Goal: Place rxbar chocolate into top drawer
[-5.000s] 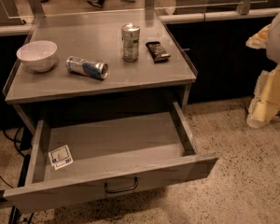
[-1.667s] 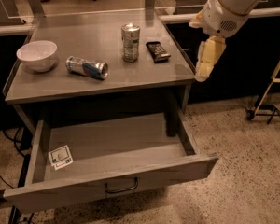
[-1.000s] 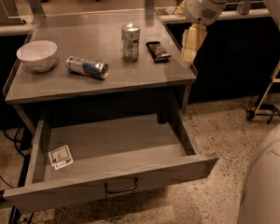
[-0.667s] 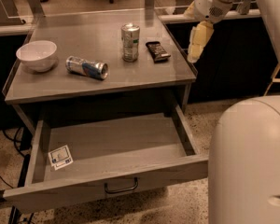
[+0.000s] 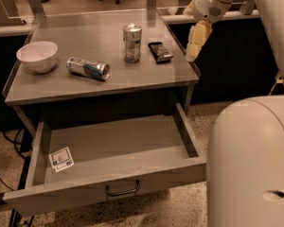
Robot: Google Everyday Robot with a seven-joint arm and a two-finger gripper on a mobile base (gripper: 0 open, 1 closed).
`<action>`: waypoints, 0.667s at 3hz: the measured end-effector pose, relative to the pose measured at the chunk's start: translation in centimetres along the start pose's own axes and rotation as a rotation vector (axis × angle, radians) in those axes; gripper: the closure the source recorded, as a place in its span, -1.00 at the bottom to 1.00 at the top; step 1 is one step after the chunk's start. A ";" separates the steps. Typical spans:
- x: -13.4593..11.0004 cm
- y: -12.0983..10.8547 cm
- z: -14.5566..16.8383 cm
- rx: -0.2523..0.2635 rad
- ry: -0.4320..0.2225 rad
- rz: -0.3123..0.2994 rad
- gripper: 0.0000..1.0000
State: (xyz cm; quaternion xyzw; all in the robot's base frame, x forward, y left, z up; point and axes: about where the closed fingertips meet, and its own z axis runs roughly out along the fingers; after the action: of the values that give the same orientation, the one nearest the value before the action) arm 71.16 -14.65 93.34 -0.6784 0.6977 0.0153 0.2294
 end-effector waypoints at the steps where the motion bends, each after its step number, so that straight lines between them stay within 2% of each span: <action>1: -1.8 -1.1 1.2 -0.005 -0.055 -0.009 -1.00; 2: -5.0 -2.8 3.1 -0.004 -0.121 -0.037 -1.00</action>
Offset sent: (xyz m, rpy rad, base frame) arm 0.0626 0.0471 0.0313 0.1010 0.0328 0.1081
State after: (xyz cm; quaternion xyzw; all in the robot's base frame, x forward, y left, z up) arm 74.62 -9.11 93.11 -0.6897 0.6698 0.0534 0.2699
